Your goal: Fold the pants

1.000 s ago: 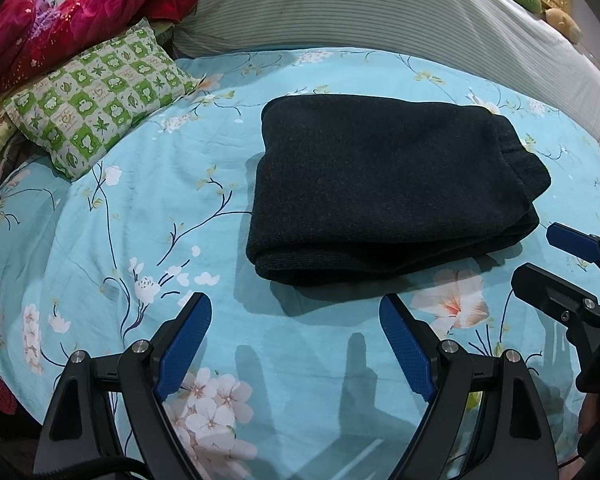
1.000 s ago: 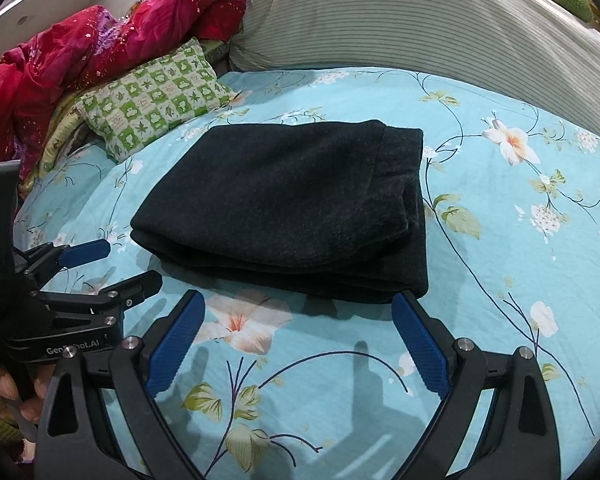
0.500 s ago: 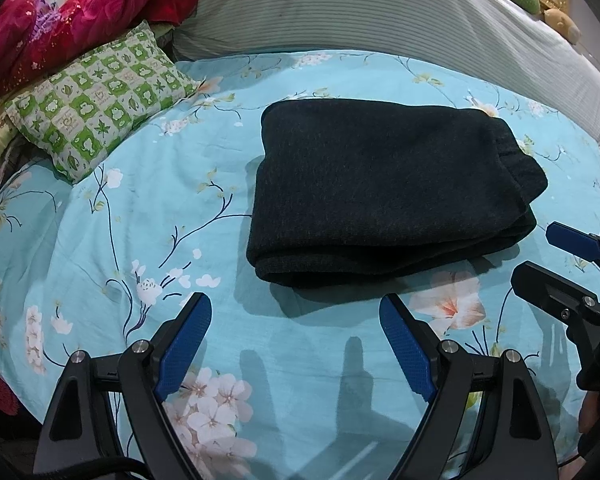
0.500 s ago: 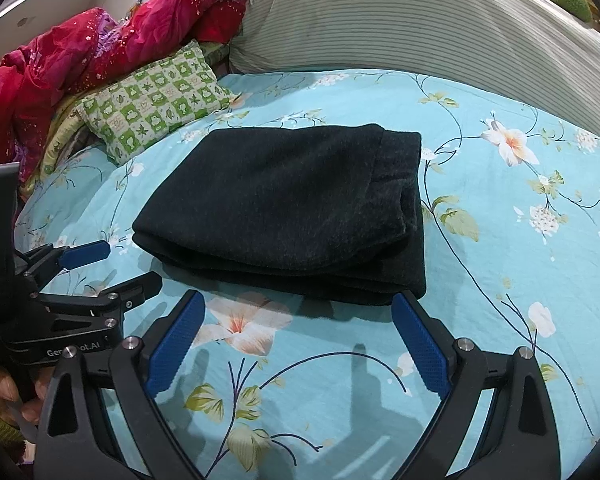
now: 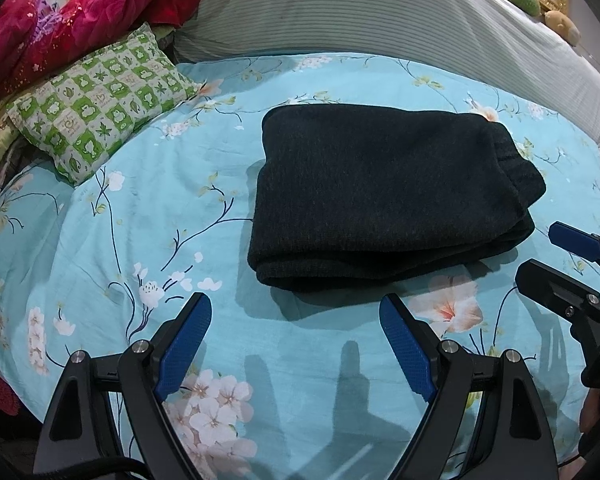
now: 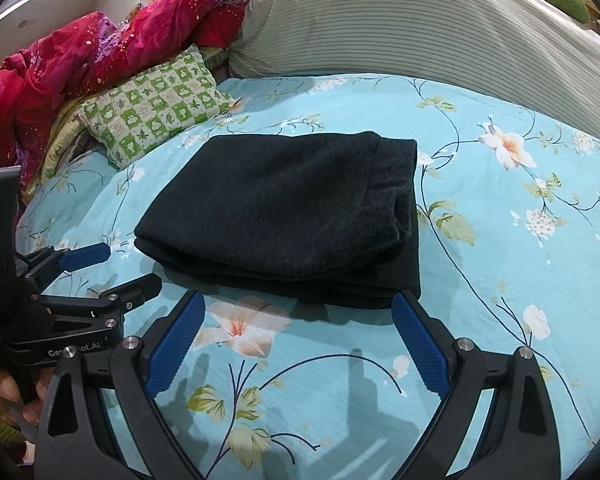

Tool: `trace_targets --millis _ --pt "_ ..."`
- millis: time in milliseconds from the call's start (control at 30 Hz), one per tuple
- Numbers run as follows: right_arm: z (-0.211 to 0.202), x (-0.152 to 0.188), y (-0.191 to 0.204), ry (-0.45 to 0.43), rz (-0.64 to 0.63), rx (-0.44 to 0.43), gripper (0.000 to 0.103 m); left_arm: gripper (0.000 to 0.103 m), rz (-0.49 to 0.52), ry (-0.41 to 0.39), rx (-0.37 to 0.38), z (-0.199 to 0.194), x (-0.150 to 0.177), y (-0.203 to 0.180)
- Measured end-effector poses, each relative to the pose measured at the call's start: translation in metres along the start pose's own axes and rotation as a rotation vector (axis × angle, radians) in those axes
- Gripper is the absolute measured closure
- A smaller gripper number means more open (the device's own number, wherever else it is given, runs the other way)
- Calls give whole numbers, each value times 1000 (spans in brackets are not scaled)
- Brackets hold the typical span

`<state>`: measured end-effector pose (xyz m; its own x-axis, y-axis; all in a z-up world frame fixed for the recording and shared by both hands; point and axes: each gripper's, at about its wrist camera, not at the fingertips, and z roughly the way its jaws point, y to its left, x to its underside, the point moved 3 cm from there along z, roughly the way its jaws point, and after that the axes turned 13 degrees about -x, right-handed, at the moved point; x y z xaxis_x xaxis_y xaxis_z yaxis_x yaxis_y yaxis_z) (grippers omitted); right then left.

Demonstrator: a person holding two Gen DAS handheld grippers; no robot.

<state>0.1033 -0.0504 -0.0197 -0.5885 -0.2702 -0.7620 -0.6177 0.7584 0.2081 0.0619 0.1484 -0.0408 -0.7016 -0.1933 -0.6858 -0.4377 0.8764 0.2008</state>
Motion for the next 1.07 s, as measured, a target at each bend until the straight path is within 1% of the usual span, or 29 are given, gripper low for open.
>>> trace_targets --millis 233,500,733,1067 --pt "-5 -3 -1 -9 0 2 8 17 -4 -39 -14 -7 -8 2" --pt "-8 -6 -6 -13 10 7 8 17 -7 -37 -11 -7 -12 2" --pt "-8 -9 -11 -13 20 11 8 18 -2 -59 -35 -8 -15 1" --pt "-9 -10 -14 -26 33 2 8 18 -12 -33 -13 -10 -17 0"
